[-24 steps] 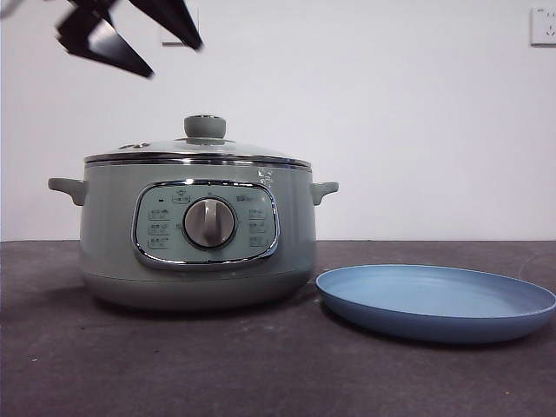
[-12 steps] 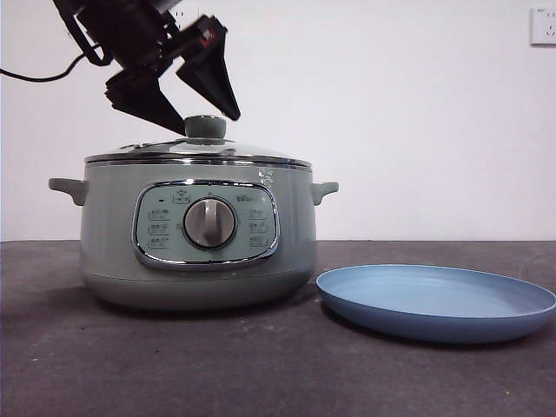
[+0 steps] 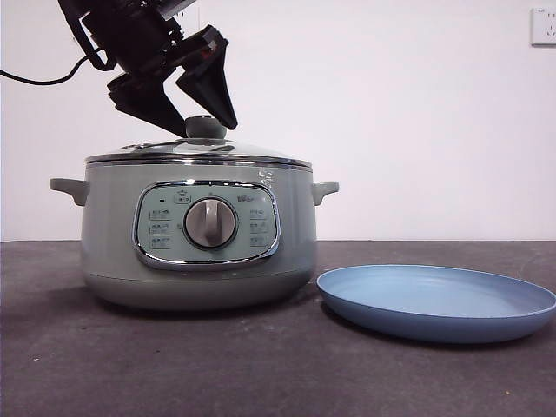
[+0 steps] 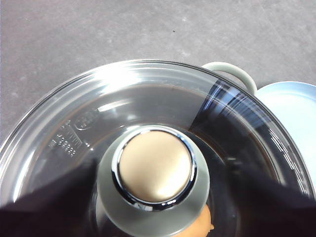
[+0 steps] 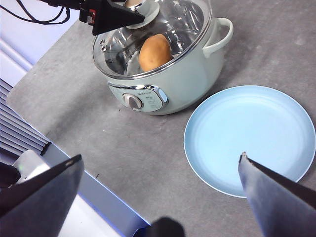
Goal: Take the potato out from the steamer,put the potato on the plate,close the lid
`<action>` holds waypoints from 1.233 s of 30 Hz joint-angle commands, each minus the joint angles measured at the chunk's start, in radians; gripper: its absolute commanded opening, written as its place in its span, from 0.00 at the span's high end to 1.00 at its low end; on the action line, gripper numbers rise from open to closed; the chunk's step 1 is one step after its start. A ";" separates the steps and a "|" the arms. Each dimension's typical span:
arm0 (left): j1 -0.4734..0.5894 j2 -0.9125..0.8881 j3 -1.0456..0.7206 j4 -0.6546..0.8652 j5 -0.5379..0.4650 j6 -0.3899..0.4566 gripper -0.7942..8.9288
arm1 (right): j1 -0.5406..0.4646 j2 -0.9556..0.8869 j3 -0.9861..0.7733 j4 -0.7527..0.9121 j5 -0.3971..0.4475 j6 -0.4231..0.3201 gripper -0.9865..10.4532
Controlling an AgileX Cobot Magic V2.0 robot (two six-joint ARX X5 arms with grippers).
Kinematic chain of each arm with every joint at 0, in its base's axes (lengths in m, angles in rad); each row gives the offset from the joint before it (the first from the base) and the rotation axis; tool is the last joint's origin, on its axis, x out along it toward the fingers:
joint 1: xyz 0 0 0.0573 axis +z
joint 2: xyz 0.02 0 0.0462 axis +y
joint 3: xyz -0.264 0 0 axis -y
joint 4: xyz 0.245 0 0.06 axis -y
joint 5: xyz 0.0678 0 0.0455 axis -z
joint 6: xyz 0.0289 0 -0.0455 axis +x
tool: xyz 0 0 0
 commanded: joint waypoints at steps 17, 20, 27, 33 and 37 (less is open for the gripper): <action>0.000 -0.059 0.002 -0.011 -0.003 0.007 0.93 | 0.002 0.031 0.002 0.009 0.001 0.014 0.34; 0.010 -0.100 0.002 -0.013 -0.003 0.001 0.93 | 0.002 0.039 0.002 0.029 0.000 0.026 0.34; 0.049 -0.245 0.002 -0.064 -0.035 0.000 0.93 | 0.045 0.103 0.013 0.127 0.000 0.077 0.34; 0.103 -0.419 0.002 -0.191 -0.056 -0.016 0.93 | 0.186 0.262 0.102 0.229 0.048 0.118 0.34; 0.136 -0.530 0.002 -0.285 -0.066 -0.027 0.93 | 0.297 0.419 0.220 0.263 0.142 0.118 0.34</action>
